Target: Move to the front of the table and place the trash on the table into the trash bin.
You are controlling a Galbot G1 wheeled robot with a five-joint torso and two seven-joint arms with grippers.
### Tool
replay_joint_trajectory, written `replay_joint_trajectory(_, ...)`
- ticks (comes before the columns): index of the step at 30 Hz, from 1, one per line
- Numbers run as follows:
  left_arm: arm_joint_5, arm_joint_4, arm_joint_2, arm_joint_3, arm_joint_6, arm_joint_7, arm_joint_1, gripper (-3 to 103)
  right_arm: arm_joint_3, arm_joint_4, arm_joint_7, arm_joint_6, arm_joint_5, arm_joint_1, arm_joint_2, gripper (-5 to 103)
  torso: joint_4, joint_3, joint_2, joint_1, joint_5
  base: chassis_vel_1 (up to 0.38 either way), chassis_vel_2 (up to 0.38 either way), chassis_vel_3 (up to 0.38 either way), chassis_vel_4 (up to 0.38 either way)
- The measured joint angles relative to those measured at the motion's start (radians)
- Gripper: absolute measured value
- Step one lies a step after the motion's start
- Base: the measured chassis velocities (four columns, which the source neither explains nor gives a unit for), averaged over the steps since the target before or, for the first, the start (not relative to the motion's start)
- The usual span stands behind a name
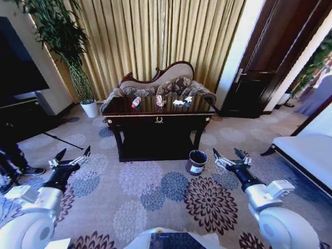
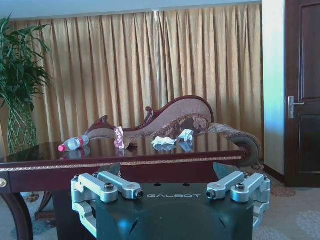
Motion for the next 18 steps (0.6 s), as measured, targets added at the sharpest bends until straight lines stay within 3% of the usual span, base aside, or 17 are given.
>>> replay_joint_trajectory(18, -0.002, 0.004, -0.002, 0.000, -0.015, 0.005, 0.007, 100, -0.003, 0.000, -0.002, 0.001, -0.003, -0.004, 0.006, 100, -0.0001, 0.000, 0.000, 0.000, -0.0001, -0.184, 0.186, 0.183, -0.196)
